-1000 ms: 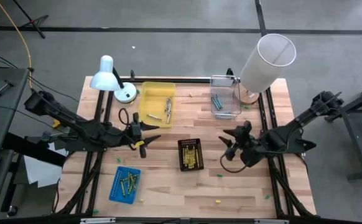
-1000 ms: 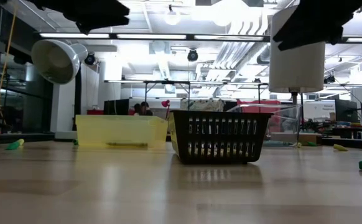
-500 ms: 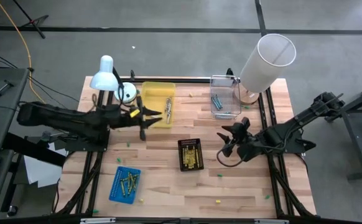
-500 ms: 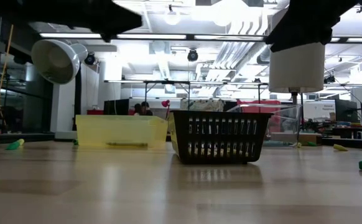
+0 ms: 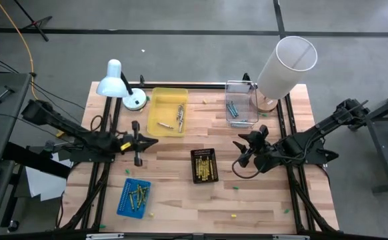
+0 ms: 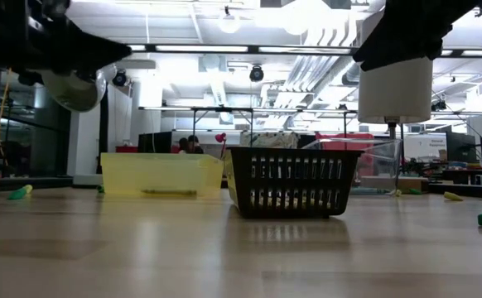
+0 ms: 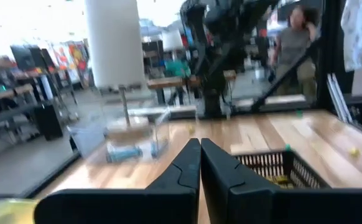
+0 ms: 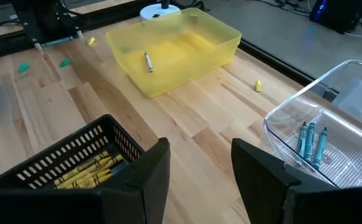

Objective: Sort crayons
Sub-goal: Return to Home Position

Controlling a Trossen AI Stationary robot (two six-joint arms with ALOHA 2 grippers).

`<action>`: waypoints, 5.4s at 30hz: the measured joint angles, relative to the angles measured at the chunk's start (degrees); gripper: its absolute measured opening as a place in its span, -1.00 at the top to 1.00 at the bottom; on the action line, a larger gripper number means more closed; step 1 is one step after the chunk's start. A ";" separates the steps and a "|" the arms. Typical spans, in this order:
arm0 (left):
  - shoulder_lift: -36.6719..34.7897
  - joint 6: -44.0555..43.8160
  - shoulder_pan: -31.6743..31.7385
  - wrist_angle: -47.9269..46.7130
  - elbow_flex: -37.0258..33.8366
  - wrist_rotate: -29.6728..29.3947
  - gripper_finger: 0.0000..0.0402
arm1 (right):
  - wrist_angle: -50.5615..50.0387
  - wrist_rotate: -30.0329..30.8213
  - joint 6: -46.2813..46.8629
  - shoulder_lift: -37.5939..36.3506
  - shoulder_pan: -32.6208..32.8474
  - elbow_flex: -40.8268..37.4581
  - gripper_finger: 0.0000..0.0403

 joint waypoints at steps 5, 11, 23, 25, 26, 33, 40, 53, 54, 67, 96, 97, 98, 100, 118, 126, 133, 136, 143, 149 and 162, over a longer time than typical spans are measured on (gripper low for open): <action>-3.83 3.91 -0.85 -3.11 -0.95 -0.15 1.00 | -0.06 -0.02 -0.02 0.00 0.00 0.00 0.18; -11.48 2.30 -0.35 -17.57 -1.09 0.43 1.00 | -2.54 -1.88 0.00 0.00 0.04 0.00 0.18; -31.31 -0.83 -0.13 -36.46 -1.09 5.47 1.00 | -20.57 -0.19 11.29 -0.04 5.60 -0.41 0.18; -33.44 -1.06 -0.13 -38.67 -1.09 5.41 1.00 | -22.00 0.90 15.15 -0.52 7.94 -2.34 0.18; -34.25 -1.06 -0.13 -39.54 -1.09 4.81 1.00 | -21.97 1.01 16.91 -0.96 9.10 -3.69 0.18; -35.44 0.42 -0.12 -40.49 -1.09 1.69 1.00 | -6.40 0.51 15.72 -5.62 9.01 -14.78 0.29; -35.44 3.57 -0.12 -40.56 -1.09 1.52 1.00 | 21.27 -17.61 -19.22 -13.21 -8.06 -18.62 0.91; -35.42 3.61 -0.11 -40.56 -1.09 1.50 1.00 | 28.49 -49.80 -38.82 -21.71 -32.75 -21.70 0.98; -35.42 3.62 -0.12 -40.56 -1.09 1.50 1.00 | 28.67 -49.82 -38.99 -22.49 -32.75 -22.77 0.99; -35.42 3.63 -0.12 -40.58 -1.09 1.49 1.00 | 35.45 -50.01 -34.45 -42.55 -32.11 -41.61 1.00; -37.05 3.67 -0.12 -43.13 -1.09 1.47 1.00 | 32.00 -54.49 -38.01 -51.43 -32.09 -44.44 1.00; -37.66 3.68 -0.13 -43.10 -1.09 1.50 1.00 | 32.00 -54.49 -37.54 -51.43 -32.09 -44.44 1.00; -38.31 3.68 -0.11 -43.16 -1.09 1.52 1.00 | 32.00 -54.49 -37.02 -51.43 -32.09 -44.44 1.00; -39.76 3.68 -0.11 -43.04 -1.09 1.48 1.00 | 32.00 -54.49 -37.04 -51.43 -32.09 -44.44 1.00; -43.55 3.63 0.79 -42.83 -1.07 1.43 1.00 | 36.66 -54.31 -37.07 -64.50 -27.16 -44.46 1.00; -43.55 3.62 0.79 -42.94 -1.07 1.37 1.00 | 34.56 -54.49 -37.05 -64.52 -26.18 -44.46 1.00; -43.57 3.62 0.79 -42.89 -1.07 1.43 1.00 | 32.40 -54.49 -37.05 -64.52 -26.18 -44.46 1.00; -43.55 3.62 0.79 -42.90 -1.07 1.46 1.00 | 32.11 -54.49 -37.07 -64.52 -26.18 -44.46 1.00; -43.55 3.62 0.79 -42.92 -1.09 1.50 1.00 | 32.15 -54.48 -37.07 -64.52 -26.18 -44.46 1.00; -43.55 3.62 0.79 -42.92 -1.09 1.50 1.00 | 32.15 -54.49 -37.07 -64.52 -26.18 -44.47 1.00; -43.55 3.62 0.79 -42.92 -1.09 1.50 1.00 | 32.06 -54.46 -37.07 -63.71 -26.18 -44.48 1.00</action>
